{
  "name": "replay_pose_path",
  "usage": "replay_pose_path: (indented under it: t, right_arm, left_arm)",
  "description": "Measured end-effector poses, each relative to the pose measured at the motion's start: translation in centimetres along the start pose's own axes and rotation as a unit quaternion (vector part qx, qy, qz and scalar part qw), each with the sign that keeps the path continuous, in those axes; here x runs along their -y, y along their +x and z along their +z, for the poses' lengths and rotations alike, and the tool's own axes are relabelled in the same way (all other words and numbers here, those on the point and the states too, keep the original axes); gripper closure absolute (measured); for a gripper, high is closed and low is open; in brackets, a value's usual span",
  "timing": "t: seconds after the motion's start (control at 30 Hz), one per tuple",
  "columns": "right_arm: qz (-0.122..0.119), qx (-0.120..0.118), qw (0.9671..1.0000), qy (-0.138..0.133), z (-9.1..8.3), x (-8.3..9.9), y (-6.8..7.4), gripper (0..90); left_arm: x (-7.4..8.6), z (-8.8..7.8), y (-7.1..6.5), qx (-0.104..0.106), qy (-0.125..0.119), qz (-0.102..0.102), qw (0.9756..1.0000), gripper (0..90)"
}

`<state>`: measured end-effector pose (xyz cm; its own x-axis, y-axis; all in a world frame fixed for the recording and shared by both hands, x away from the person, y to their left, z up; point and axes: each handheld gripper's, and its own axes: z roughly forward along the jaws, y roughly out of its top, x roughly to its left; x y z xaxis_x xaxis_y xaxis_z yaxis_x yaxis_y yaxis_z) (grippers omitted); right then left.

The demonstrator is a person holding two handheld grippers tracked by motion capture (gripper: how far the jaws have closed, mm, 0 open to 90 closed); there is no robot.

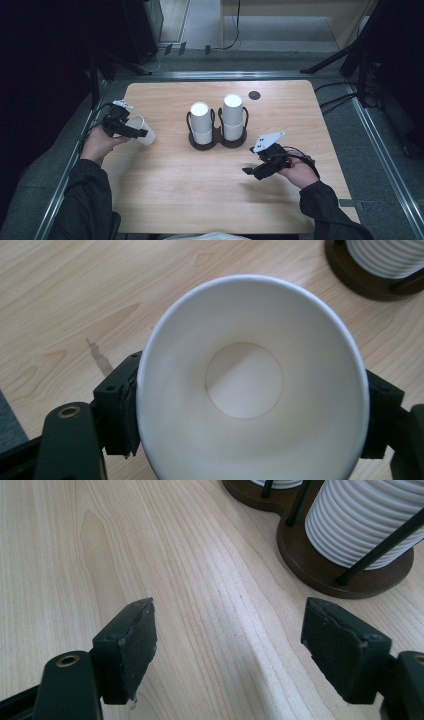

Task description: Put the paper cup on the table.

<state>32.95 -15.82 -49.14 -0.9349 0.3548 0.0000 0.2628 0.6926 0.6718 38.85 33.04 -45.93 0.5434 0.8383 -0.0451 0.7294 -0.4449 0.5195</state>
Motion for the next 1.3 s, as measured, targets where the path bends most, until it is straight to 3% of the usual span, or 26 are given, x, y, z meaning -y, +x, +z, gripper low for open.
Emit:
replay_pose_path:
  t: [0.23, 0.37, 0.43, 0.67, 0.77, 1.3]
  right_arm:
    - [-0.001, -0.001, 1.0, 0.0, 0.0, 0.0, 0.0, 23.0]
    - [0.0, -0.001, 1.0, 0.0, 0.0, 0.0, 0.1, 23.0]
    - [0.0, -0.001, 1.0, 0.0, 0.0, 0.0, 0.1, 23.0]
    - [-0.001, -0.002, 1.0, 0.002, 0.1, 0.0, 0.1, 23.0]
    - [-0.001, -0.002, 1.0, 0.002, 0.1, 0.0, 0.1, 23.0]
    - [-0.003, -0.004, 1.0, 0.004, 0.2, -0.1, 0.2, 23.0]
  left_arm:
    - [0.2, 0.7, 0.1, -0.019, 0.019, -0.007, 0.9996, 20.1]
    - [0.2, 1.0, 0.0, -0.011, 0.023, -0.011, 0.9996, 19.9]
    - [0.2, 1.2, -0.1, -0.022, 0.031, -0.004, 0.9993, 19.8]
    - [0.0, 1.3, -0.3, -0.024, 0.032, -0.001, 0.9992, 19.1]
    - [0.0, 1.5, -0.3, -0.013, 0.027, -0.006, 0.9995, 18.6]
    - [0.0, 2.0, -0.5, -0.01, 0.03, -0.013, 0.9994, 15.7]
